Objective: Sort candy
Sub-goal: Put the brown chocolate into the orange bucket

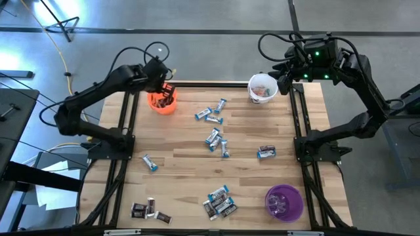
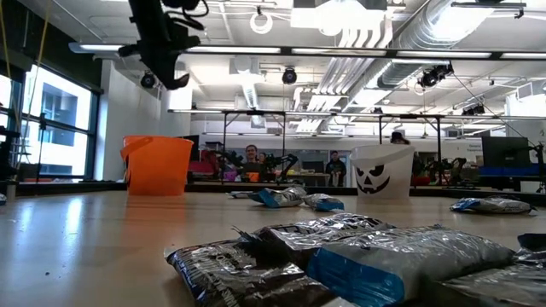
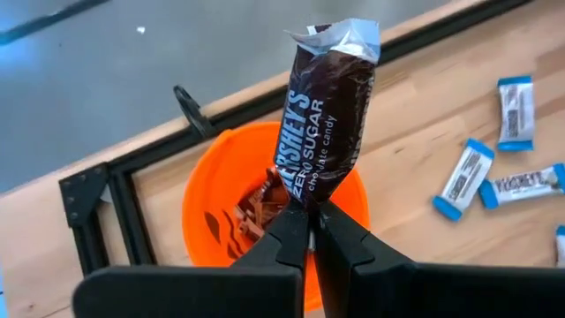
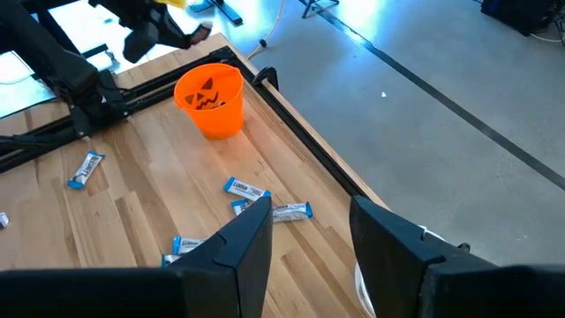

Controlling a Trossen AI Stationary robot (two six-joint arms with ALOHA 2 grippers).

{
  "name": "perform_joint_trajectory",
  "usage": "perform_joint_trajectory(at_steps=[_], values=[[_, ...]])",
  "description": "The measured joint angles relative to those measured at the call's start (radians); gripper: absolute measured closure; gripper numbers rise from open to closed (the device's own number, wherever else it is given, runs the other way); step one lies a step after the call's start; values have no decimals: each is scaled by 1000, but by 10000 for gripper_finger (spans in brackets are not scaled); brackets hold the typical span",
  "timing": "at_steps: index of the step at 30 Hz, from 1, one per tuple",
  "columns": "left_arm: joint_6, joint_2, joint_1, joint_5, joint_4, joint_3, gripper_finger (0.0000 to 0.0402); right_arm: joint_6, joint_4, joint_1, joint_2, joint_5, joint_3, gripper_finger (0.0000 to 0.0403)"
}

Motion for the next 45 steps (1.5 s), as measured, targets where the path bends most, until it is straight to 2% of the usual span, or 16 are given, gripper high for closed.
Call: perform_joint_trajectory(at_steps=[5,14,24,28,34,40,45], values=[[8,36,36,21,1,0,395,0,0,0,0,0,0,253],[2,40,66,47,-3,0,348,0,0,0,0,0,0,253],[1,40,70,52,-5,0,344,0,0,0,0,0,0,253],[7,40,65,112,-3,0,344,0,0,0,0,0,0,253],[25,40,4,210,24,0,344,0,0,0,0,0,0,253],[35,39,-102,232,103,-22,344,0,0,0,0,0,0,253],[-15,40,-202,238,173,-58,344,0,0,0,0,0,0,253]])
